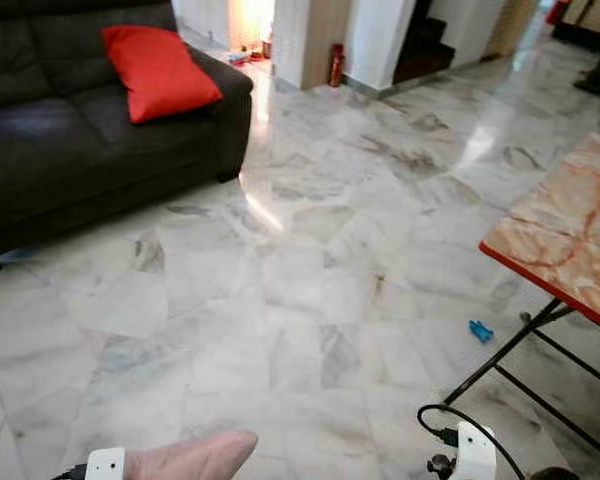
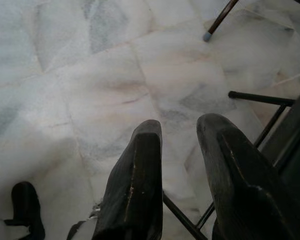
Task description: Move the pillow to the sofa from floor
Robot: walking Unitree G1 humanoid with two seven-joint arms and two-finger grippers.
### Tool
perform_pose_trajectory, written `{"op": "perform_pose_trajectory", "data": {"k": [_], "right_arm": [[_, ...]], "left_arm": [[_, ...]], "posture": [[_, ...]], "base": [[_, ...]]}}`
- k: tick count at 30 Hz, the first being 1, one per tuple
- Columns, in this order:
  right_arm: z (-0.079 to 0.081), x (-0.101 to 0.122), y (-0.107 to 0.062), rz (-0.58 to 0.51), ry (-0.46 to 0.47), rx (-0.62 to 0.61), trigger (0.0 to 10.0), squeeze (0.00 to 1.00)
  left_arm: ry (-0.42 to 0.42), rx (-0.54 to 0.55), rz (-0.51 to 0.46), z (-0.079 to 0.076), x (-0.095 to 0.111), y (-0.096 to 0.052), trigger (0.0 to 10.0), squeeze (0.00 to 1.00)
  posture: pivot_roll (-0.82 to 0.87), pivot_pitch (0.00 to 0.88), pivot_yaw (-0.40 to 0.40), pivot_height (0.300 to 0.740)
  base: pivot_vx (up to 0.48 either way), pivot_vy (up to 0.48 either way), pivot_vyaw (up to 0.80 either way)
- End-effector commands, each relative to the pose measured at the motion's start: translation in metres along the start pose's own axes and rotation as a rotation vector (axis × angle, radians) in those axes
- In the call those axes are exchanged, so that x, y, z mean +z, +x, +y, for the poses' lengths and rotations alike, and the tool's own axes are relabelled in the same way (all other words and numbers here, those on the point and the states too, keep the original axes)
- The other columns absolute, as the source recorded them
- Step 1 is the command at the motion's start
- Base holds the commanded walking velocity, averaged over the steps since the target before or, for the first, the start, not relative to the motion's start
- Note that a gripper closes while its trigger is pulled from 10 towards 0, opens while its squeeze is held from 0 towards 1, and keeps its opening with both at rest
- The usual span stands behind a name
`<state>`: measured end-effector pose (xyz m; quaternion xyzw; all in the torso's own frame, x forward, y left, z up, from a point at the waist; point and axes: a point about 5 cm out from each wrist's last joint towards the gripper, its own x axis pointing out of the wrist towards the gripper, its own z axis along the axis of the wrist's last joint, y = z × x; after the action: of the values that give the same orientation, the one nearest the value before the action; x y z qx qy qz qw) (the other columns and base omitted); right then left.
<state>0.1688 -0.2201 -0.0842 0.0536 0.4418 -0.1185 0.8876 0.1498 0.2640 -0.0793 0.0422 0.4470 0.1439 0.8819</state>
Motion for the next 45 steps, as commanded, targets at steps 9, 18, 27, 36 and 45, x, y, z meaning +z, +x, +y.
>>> {"op": "perform_pose_trajectory", "data": {"k": [9,18,27,36,45], "right_arm": [[-0.006,-0.005,-0.001,0.028,-0.023,-0.004,10.0,0.00],[-0.004,-0.011,-0.002,0.049,-0.041,0.005,10.0,0.00],[-0.009,-0.015,-0.004,0.053,-0.013,-0.018,10.0,0.00],[-0.008,-0.022,-0.005,0.076,-0.028,-0.007,10.0,0.00],[-0.009,-0.025,-0.006,0.077,-0.034,-0.008,10.0,0.00]], "left_arm": [[0.006,-0.020,0.026,-0.006,-0.008,-0.002,10.0,0.00],[0.009,-0.009,0.032,-0.001,-0.009,-0.002,10.0,0.00],[0.033,-0.023,0.031,-0.003,-0.007,-0.001,10.0,0.00],[0.028,-0.009,0.018,-0.004,0.000,0.001,10.0,0.00],[0.032,-0.013,0.034,-0.003,-0.002,0.000,10.0,0.00]], "posture": [[0.12,0.000,-0.135,0.740],[0.14,0.000,-0.135,0.740],[0.10,0.000,-0.106,0.740],[0.10,0.000,-0.104,0.740],[0.09,0.000,-0.100,0.740]], "base": [[0.000,0.000,0.00],[0.000,0.000,0.00],[0.000,0.000,0.00],[0.000,0.000,0.00],[0.000,0.000,0.44]]}}
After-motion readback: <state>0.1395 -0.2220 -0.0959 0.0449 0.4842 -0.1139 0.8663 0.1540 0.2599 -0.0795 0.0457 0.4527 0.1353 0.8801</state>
